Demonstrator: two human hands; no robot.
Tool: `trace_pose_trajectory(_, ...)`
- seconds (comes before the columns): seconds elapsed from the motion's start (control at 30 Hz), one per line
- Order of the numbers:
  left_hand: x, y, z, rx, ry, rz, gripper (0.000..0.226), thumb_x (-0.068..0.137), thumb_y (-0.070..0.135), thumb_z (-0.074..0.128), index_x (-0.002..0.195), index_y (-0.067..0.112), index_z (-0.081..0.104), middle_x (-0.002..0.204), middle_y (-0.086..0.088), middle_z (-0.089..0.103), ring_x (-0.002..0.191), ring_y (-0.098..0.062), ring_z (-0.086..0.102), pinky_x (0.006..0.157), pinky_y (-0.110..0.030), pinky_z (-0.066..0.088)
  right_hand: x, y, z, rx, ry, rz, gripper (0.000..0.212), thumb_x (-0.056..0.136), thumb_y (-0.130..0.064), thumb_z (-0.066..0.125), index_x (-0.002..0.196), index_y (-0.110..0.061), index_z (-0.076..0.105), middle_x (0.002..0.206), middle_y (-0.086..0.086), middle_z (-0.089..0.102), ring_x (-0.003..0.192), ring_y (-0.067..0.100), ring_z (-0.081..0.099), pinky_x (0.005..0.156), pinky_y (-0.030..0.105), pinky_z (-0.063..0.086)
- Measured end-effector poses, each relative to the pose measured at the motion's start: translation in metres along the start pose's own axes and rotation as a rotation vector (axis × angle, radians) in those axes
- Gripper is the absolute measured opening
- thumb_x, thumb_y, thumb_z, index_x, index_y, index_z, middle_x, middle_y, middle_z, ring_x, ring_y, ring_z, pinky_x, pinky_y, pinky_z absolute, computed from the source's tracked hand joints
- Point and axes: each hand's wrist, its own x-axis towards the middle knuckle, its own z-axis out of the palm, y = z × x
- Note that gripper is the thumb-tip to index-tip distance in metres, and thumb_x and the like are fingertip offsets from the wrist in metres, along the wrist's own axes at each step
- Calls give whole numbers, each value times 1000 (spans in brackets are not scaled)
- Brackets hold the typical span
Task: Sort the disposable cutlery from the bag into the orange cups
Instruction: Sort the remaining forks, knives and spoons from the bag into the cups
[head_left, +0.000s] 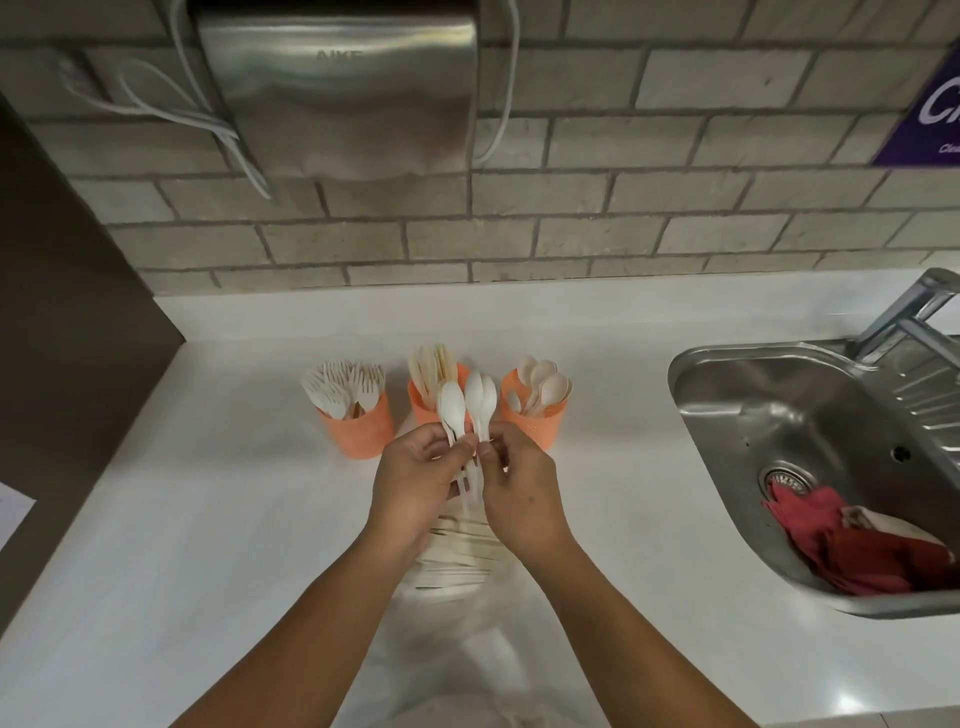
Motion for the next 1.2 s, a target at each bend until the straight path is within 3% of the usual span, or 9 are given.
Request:
trace_pose_trajectory(0.17,8,-1,7,55,-24,35,11,97,22,73,101,26,83,96,-8,79,100,-31,76,87,-52,63,11,4,-7,-40,-35,-23,28,104,-6,47,131,-6,58,86,-11,65,79,0,61,66,7,42)
trace_pose_trajectory(0.27,12,-1,8,56,-32,42,13,98,21,71,103,25,82,95,-10,80,96,-30,78,87,-49,64,17,7,-12,74,-38,26,16,102,-9,57,116,-14,64,86,-14,66,80,-3,61,70,10,44)
trace_pose_trajectory(0.37,12,2,7,3,-68,19,16,101,17,67,111,18,79,99,-11,81,94,-28,78,81,-41,64,21,13,-16,182,-38,88,8,97,-15,67,103,-20,68,85,-12,69,72,2,58,71,21,48)
trace_pose_trajectory(0.5,9,4,7,-65,-106,-22,20,102,19,65,117,13,76,104,-13,80,98,-27,78,83,-39,64,22,19,-18,259,-55,90,19,97,-16,67,112,-27,74,95,0,75,84,32,67,80,44,57)
trace_pose_trajectory(0.7,7,1,15,-85,-60,-29,17,101,19,66,111,12,78,101,-17,79,97,-33,77,75,-34,63,16,18,-11,39,0,-25,36,105,-12,50,133,-27,66,104,-18,67,98,-3,62,80,7,44)
trace_pose_trajectory(0.8,7,-2,18,-93,-34,-24,17,102,20,65,107,11,78,99,-17,79,96,-33,77,75,-34,63,14,12,-13,59,11,-66,41,106,-7,45,139,-24,61,118,-25,67,104,-5,65,87,9,47)
trace_pose_trajectory(0.93,7,-4,23,-85,-14,-12,15,101,22,67,102,14,79,99,-19,78,94,-32,76,81,-38,63,14,13,-9,-35,117,-110,43,105,-6,46,143,-22,58,116,-7,72,92,1,62,84,7,44)
trace_pose_trajectory(1.03,7,-7,26,-70,9,17,15,100,26,68,104,17,79,100,-27,73,91,-23,72,81,-37,62,14,17,-4,-95,204,-129,43,103,-10,51,144,-23,57,105,7,69,84,9,58,80,16,47)
trace_pose_trajectory(1.2,3,-6,32,-135,19,53,18,103,21,65,110,10,76,100,-26,75,93,-25,75,80,-31,62,12,12,0,106,185,-71,36,103,-17,55,133,-34,67,115,-4,60,100,7,64,92,30,56)
